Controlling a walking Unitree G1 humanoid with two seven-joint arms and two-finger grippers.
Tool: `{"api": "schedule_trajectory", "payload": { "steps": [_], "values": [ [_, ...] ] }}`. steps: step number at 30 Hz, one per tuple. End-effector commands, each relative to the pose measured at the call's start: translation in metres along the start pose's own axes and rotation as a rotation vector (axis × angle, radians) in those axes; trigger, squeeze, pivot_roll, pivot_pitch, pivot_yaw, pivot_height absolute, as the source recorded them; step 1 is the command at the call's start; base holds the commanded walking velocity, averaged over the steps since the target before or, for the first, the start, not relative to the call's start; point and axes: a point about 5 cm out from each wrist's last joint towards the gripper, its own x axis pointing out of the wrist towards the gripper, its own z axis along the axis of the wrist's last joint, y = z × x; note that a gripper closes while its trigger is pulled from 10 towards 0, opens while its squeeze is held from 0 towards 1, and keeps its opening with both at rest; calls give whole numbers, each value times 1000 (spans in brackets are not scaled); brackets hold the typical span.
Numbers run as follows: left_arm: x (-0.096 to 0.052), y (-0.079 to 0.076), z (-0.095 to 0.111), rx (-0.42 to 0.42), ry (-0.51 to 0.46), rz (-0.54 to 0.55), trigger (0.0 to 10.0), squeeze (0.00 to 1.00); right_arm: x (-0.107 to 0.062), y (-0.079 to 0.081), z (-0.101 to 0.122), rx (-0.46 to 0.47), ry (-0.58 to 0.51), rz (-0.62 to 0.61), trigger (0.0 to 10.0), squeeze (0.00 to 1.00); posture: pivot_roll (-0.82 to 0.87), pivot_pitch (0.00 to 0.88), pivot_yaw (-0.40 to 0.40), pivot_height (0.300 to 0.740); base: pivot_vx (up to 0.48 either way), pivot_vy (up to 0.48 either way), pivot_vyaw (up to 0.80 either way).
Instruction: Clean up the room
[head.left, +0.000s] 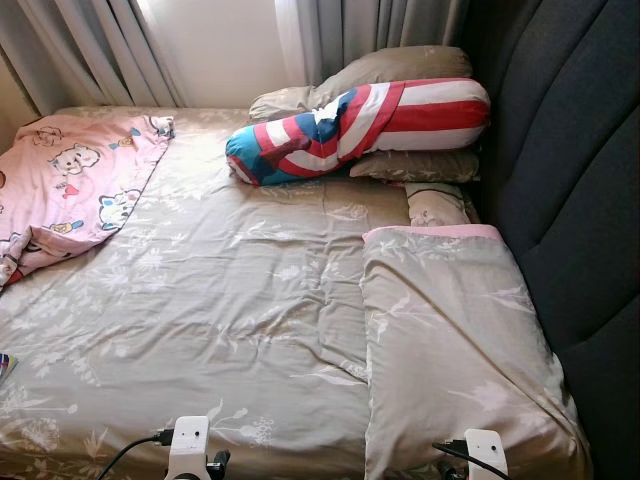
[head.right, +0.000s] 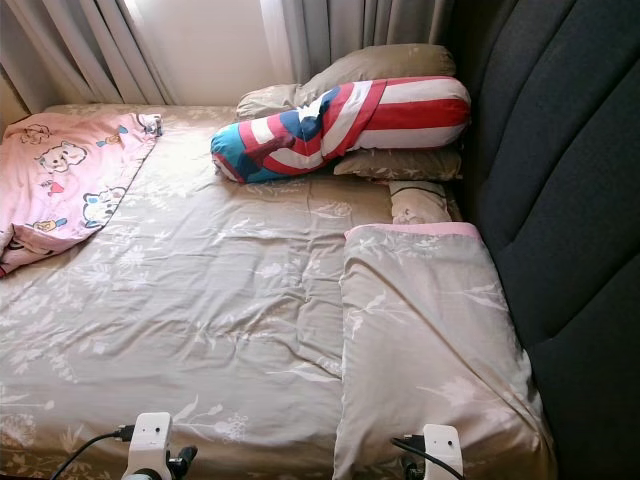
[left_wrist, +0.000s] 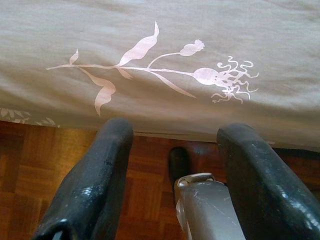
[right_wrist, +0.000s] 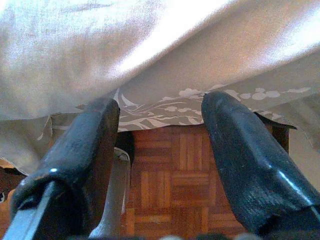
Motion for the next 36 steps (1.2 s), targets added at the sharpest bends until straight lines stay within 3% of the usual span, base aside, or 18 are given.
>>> {"api": "schedule_trajectory", "payload": {
  "steps": [1,12,16,36],
  "values": [
    [-2,1,-9,-3,30,7,10000,0,0,3,-5,2,21,7,10000,0,-35,85,-2,740,0,0,0],
    [-3,2,-13,-41,49,13,10000,0,-1,3,-5,-29,23,14,10000,0,-33,89,-5,740,0,0,0],
    [-3,3,-13,-46,54,15,10000,0,0,4,-5,-38,24,26,10000,0,-33,90,-6,740,0,443,788],
    [-2,4,-10,-40,47,10,10000,0,-1,6,-8,-6,43,18,10000,0,-30,89,-1,740,0,480,0]
  ]
}}
